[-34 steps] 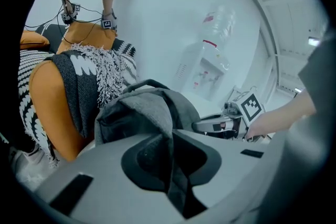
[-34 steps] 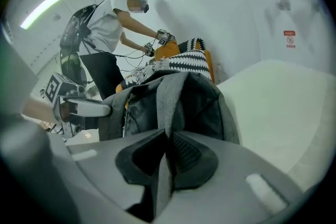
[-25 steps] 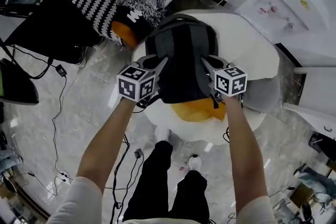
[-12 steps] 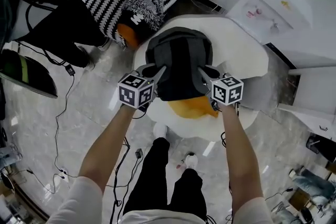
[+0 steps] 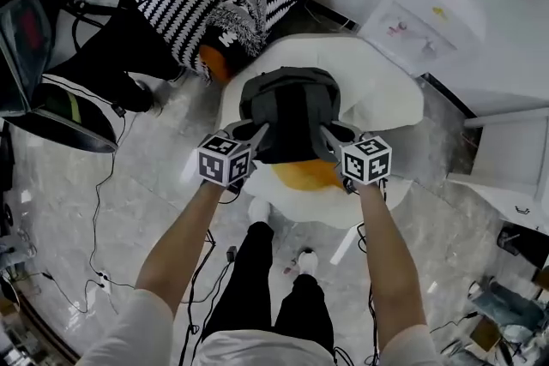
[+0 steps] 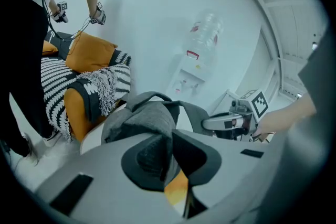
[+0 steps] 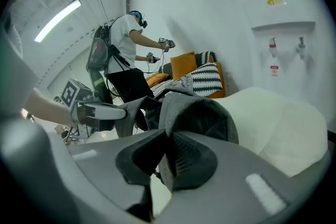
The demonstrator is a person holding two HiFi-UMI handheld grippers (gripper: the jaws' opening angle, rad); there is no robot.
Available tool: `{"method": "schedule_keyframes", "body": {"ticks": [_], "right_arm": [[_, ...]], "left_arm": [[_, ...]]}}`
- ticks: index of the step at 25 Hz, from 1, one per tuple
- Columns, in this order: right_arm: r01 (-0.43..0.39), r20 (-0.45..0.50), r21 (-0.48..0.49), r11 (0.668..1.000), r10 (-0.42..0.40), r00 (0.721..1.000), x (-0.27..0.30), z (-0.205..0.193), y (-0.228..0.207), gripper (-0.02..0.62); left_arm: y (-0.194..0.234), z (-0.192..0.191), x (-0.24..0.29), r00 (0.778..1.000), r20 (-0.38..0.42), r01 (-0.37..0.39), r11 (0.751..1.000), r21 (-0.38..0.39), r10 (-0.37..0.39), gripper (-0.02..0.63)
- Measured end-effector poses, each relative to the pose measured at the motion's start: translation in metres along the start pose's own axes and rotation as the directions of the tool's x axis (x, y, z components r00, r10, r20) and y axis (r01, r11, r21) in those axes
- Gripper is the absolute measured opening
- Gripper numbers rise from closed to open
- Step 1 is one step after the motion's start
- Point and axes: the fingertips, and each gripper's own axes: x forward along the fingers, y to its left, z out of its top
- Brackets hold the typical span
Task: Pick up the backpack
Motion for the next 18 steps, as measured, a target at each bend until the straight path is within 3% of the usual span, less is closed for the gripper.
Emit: {"method": "schedule_keyframes", "body": {"ticks": [8, 18], "right_arm": [[-0.021, -0.007, -0.027, 0.999, 0.021, 1.000, -0.038, -0.004, 0.027, 0.031], [-0.015, 0.042, -0.048, 0.999, 0.017, 0.999, -0.084, 0.021, 0.046, 0.031]], "left_arm": [[-0.032, -0.007, -0.029, 1.000, 0.000, -0.031, 0.999, -0.016, 0.031, 0.026], [-0.071, -0.003, -0.058, 0.998, 0.005, -0.059, 0.998, 0.003, 0.059, 0.026]]}}
